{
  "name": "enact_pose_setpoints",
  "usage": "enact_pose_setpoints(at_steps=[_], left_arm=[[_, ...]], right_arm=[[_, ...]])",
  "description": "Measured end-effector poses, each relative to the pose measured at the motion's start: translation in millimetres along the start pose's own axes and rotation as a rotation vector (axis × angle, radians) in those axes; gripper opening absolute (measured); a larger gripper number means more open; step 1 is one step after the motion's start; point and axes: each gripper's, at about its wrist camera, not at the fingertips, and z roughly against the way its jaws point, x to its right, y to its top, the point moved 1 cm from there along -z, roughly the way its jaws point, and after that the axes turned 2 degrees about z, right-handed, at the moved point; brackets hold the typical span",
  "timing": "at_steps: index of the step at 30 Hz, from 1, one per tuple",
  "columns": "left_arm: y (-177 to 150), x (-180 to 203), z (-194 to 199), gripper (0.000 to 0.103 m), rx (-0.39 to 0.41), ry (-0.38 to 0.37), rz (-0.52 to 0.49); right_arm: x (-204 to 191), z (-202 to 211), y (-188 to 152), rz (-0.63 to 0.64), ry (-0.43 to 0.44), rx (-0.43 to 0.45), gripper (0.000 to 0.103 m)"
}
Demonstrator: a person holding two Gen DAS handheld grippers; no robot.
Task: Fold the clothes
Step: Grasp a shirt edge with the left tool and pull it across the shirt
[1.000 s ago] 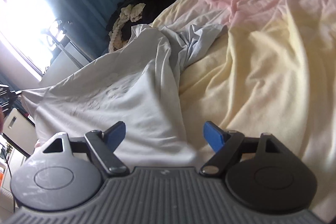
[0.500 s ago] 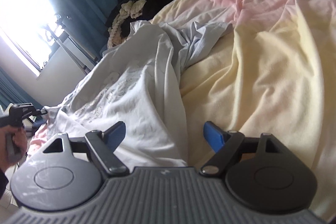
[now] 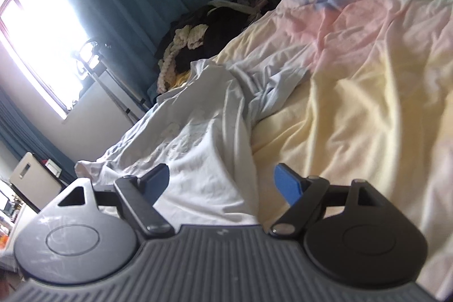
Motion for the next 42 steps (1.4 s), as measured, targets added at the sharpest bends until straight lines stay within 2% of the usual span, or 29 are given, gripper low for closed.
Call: enact_pose_setpoints(at_steps=[2,3,7,8,9,10,14,19,22,29,31,33,36,39,42], left_arm=[[-16.1,17.0,-18.2,0.054,-0.077,0.002,-0.044],[-19.7,20.1,-24.1,0.054,-0.085,0.001,-0.054],[-28.1,30.1,-43.0,0.054,-0.071,-0.009,-0.061],[-30.1,32.0,-46.4,0.050,-0.060,-0.003,-0.062],[-32.4,33.0,-48.4,0.036,-0.056,0.010,-0.070],[-34.6,32.7,-47.1,0.002,-0.057,0.017,-0.074],[-37.5,22.3,-16.9,0.001,-0.040,0.002,-0.055],[-29.7,-17.1,48.8,0.001,0.002,-0.036,0.089],[-33.6,-37.4,70.2,0.001,0.001,0.011,0.133],[-45.7,-93.9,30.5,0.002,-0.025,0.171,0.231],[-51.8,-112.7,23.0,0.002,-0.035,0.160,0.286],[-54.2,-125.7,22.0,0.002,-0.029,0.115,0.340],[-56.3,-130.6,23.7,0.004,-0.040,0.118,0.326],[-58.3,-123.6,33.2,0.009,-0.015,0.116,0.278],[-59.7,-111.9,48.3,0.022,0.022,0.124,0.246]], right_arm=[[4.7,4.6,-2.3,-0.003,-0.020,-0.009,0.082],[6.6,6.1,-4.0,-0.005,-0.027,-0.017,0.082],[8.7,8.0,-11.0,0.012,-0.039,-0.041,0.082],[8.6,7.3,-11.8,0.012,-0.034,-0.046,0.082],[8.9,6.2,-13.2,0.008,-0.021,-0.054,0.082],[9.0,4.7,-14.7,0.004,-0.005,-0.064,0.082],[7.5,3.0,-17.1,0.012,0.015,-0.077,0.082],[7.4,1.1,-15.9,0.000,0.021,-0.076,0.082],[7.2,1.2,-14.3,-0.021,0.025,-0.072,0.082],[18.1,6.2,-7.8,-0.081,-0.001,-0.052,0.082],[22.9,9.4,-6.0,-0.097,-0.006,-0.047,0.082],[27.4,12.5,-4.5,-0.114,-0.008,-0.044,0.082],[31.4,15.2,-2.8,-0.139,-0.006,-0.042,0.082],[32.7,12.6,-3.8,-0.141,-0.006,-0.061,0.082],[34.5,9.1,-7.2,-0.156,0.004,-0.090,0.079]])
